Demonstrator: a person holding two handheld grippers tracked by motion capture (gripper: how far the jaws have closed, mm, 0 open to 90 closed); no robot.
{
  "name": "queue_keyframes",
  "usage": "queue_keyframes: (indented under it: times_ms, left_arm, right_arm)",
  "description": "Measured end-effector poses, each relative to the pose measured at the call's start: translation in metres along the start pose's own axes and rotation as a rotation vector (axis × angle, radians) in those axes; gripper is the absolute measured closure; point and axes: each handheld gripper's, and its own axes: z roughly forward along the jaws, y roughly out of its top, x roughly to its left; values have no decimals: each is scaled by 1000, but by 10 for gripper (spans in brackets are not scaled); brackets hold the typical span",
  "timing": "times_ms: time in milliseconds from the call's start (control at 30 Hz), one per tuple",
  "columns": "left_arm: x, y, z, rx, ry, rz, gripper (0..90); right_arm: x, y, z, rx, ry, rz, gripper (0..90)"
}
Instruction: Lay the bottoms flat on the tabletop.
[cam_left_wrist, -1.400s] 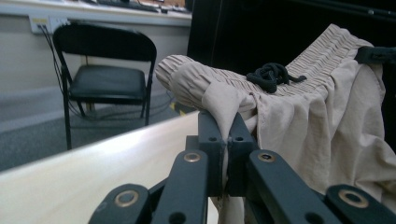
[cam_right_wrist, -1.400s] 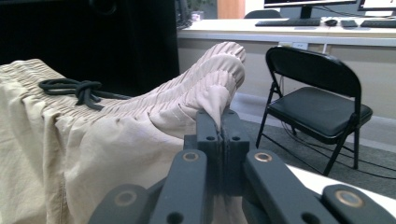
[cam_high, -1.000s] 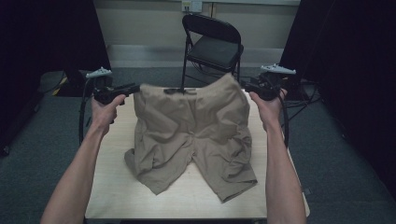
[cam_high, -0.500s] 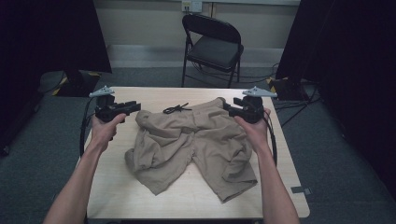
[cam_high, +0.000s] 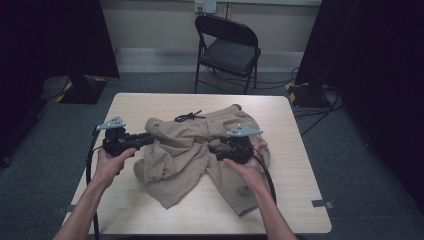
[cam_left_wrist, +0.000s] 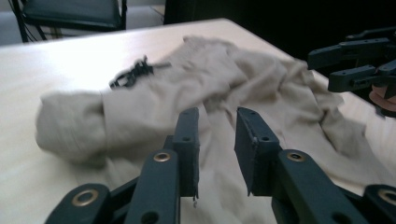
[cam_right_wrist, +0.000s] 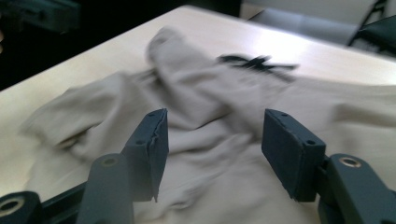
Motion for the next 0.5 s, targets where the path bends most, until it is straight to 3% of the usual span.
queue_keyframes:
  times_ms: [100, 300, 367, 500]
  left_arm:
    - [-7, -19, -5, 7, -1, -8, 635]
    - [-12, -58, -9, 52, -1, -45, 498]
    - [-14, -67, -5, 96, 0, -47, 437]
    - [-11, -75, 4, 141, 3, -46, 359]
  right_arm:
    - [19, -11, 8, 23, 51, -6, 431]
    - [53, -33, 26, 71, 157, -11, 555]
    - [66, -41, 35, 92, 196, -25, 570]
    - [87, -50, 54, 135, 247, -53, 515]
